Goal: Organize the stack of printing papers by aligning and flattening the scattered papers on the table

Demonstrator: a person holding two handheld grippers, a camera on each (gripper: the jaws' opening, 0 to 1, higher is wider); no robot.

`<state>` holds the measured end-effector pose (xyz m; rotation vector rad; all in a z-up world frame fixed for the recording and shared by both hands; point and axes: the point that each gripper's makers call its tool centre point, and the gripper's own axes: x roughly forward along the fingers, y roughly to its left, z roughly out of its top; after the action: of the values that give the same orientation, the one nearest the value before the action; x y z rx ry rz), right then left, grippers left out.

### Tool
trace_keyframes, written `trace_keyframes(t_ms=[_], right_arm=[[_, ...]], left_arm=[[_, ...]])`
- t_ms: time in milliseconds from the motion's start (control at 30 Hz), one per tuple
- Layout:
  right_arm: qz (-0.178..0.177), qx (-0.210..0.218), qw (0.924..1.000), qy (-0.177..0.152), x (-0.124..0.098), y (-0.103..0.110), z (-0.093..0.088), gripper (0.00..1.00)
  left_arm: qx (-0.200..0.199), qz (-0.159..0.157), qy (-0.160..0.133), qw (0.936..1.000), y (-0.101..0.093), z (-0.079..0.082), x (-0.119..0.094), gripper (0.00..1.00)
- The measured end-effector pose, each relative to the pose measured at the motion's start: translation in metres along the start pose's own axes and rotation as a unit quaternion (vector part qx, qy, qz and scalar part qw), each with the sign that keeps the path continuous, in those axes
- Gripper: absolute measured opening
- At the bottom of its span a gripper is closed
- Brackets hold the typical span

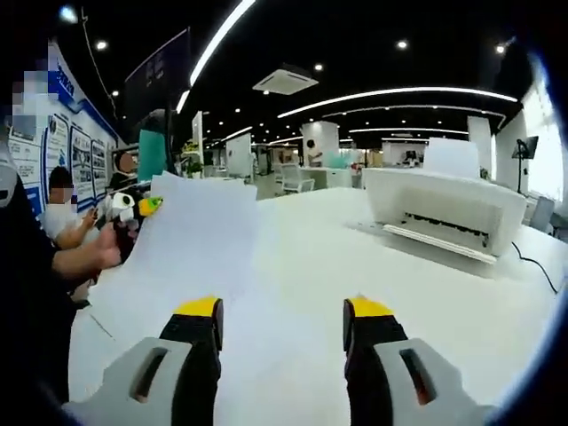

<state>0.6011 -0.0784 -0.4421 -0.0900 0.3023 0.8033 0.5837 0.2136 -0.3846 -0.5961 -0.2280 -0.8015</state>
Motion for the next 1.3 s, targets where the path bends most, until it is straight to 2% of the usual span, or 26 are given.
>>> trace_keyframes(t_ms=[267, 600, 1300], right_arm=[[0.007, -0.04, 0.9981, 0.046, 0.008, -0.001, -0.014, 0.51], [0.019, -0.044, 0.996, 0.075, 0.017, -0.001, -0.028, 0.5], [0.029, -0.032, 0.9945, 0.096, 0.037, 0.003, -0.046, 0.47]], left_arm=[[0.0, 0.0, 0.001, 1.0, 0.0, 0.0, 0.0, 0.07], [0.0, -0.002, 0.002, 1.0, -0.001, -0.001, 0.0, 0.07], [0.0, -0.005, 0.001, 1.0, -0.001, 0.0, 0.0, 0.07]])
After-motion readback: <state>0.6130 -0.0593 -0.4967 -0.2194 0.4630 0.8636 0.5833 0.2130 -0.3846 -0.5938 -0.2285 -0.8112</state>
